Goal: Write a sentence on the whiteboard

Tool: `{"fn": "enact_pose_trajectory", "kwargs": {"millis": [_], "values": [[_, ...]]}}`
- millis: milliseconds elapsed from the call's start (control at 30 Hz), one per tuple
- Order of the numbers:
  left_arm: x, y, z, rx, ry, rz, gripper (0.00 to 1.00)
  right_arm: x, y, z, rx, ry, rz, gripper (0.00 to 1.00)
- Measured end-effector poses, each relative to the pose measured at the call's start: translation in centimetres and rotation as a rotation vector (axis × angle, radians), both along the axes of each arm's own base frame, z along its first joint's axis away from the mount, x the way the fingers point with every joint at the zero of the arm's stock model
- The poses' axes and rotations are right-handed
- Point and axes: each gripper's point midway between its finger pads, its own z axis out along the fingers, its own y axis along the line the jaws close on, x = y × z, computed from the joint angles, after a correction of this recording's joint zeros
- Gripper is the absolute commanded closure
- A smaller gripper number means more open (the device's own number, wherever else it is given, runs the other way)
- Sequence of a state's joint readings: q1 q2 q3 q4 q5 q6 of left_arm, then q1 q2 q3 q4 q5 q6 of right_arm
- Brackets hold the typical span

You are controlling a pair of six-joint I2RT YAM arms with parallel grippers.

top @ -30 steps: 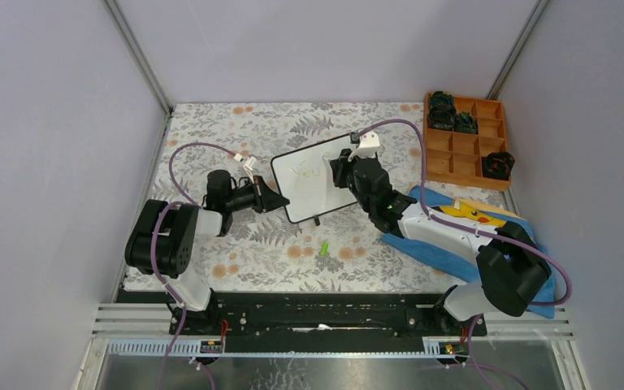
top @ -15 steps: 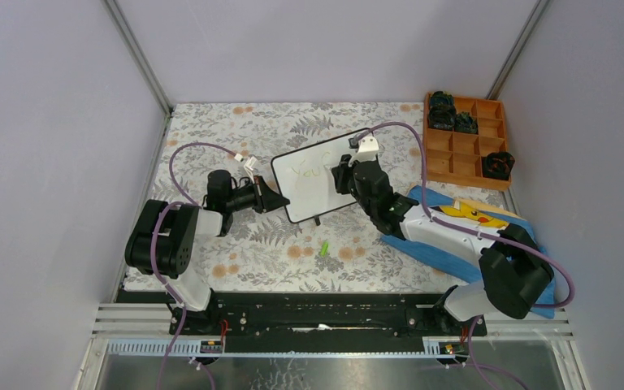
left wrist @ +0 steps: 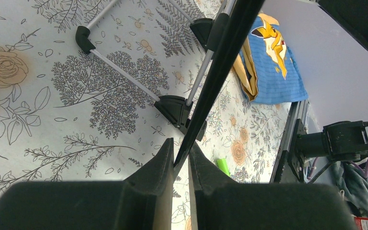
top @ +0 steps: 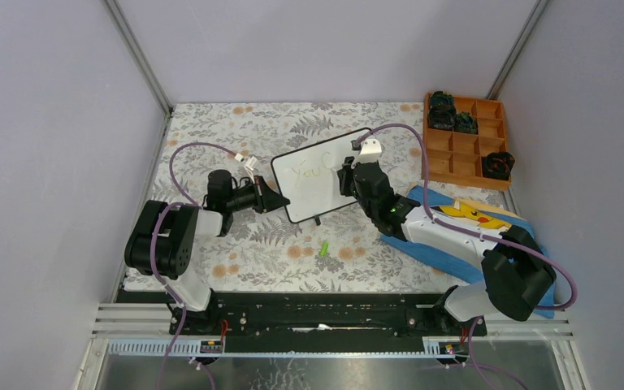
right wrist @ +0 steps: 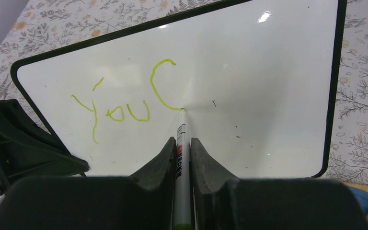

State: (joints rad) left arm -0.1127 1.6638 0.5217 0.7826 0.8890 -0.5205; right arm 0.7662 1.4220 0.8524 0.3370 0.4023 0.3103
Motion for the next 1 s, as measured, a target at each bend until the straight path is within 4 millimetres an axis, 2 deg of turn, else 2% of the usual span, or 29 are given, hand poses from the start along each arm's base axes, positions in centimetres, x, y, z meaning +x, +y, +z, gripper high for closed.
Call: {"fn": "enact_pose_trajectory", "kwargs": {"millis": [333,667,1000], "values": [[0.1,-0.1,0.0,0.006,0.001,0.002,1.00,0.3,-0.9,-0.1,-0.026,-0.007,-0.045,1.00],[0.0,-0.1,0.0,0.007,0.001,0.001,1.00,-0.2,-1.5,2.2,0.017,-0.062,-0.046,1.00],[0.0,-0.1,0.0,0.012,-0.002,-0.001,1.00,0.1,-1.4,1.8,0.016,-0.061,-0.048,1.00]]}}
